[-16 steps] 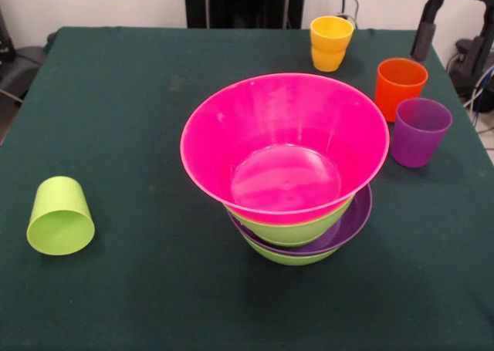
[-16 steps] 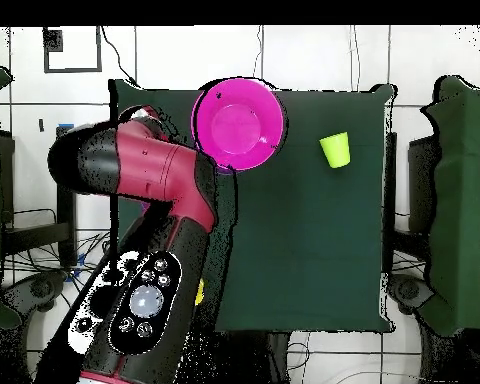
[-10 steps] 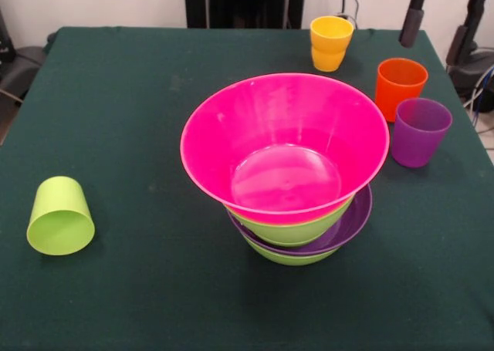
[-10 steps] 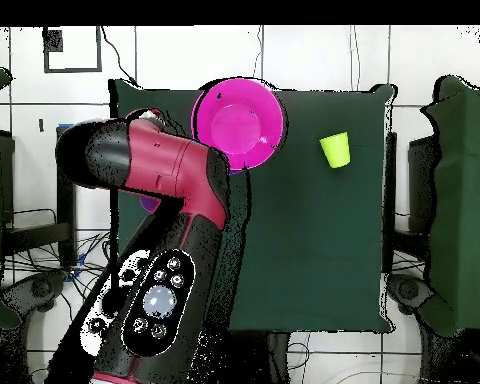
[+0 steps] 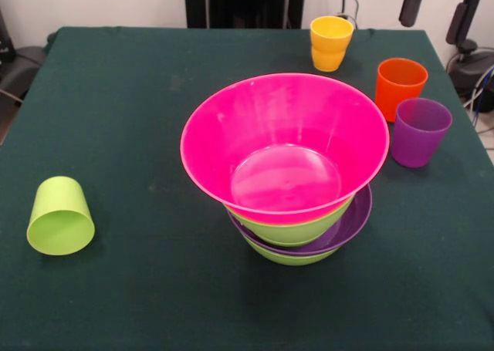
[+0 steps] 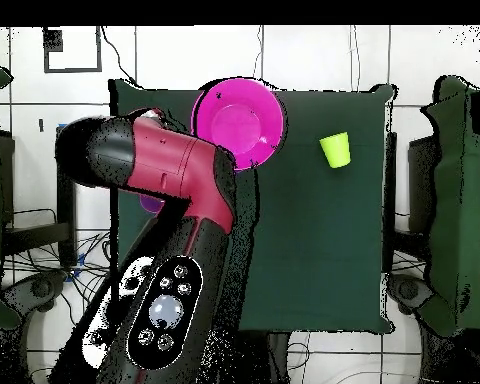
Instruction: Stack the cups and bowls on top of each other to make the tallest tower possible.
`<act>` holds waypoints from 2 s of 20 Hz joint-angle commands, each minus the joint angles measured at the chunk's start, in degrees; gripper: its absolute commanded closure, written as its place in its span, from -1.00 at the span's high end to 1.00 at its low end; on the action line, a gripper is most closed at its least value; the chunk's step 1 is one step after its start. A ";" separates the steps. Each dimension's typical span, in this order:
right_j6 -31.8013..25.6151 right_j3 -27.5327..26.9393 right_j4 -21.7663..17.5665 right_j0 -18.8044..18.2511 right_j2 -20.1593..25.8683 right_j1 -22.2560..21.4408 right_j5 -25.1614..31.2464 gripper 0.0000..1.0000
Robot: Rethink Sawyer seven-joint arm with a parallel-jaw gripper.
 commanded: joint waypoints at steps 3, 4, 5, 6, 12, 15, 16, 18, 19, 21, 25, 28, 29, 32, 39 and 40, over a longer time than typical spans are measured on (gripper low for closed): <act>8.74 2.24 -0.53 2.10 6.15 2.42 2.10 1.00; 9.07 2.38 -0.43 2.30 6.13 2.60 1.69 1.00; 9.47 2.53 -0.25 2.52 6.17 2.86 1.32 1.00; 9.80 2.78 -0.07 2.68 6.24 3.14 0.80 1.00; 10.76 5.00 1.15 3.31 7.09 4.17 -3.07 1.00; 10.71 5.21 1.70 3.37 7.40 4.90 -4.12 1.00; 10.75 5.32 1.90 3.40 7.51 5.16 -4.42 1.00; 10.66 5.76 2.28 3.41 7.79 5.65 -5.70 1.00; 10.51 6.03 2.52 3.32 8.09 5.80 -6.43 1.00; 10.35 6.35 2.75 3.28 8.37 6.05 -7.38 1.00; 9.62 6.93 2.92 2.99 8.96 6.58 -8.90 1.00; 8.32 7.38 2.90 2.33 9.69 6.76 -9.83 1.00; 7.92 7.53 2.86 2.09 9.99 6.81 -10.08 1.00; 6.95 7.90 2.79 1.39 10.77 7.08 -10.73 1.00; 6.96 7.96 2.68 1.23 11.04 7.72 -11.23 1.00; 6.91 8.09 2.70 1.16 11.16 7.75 -11.40 1.00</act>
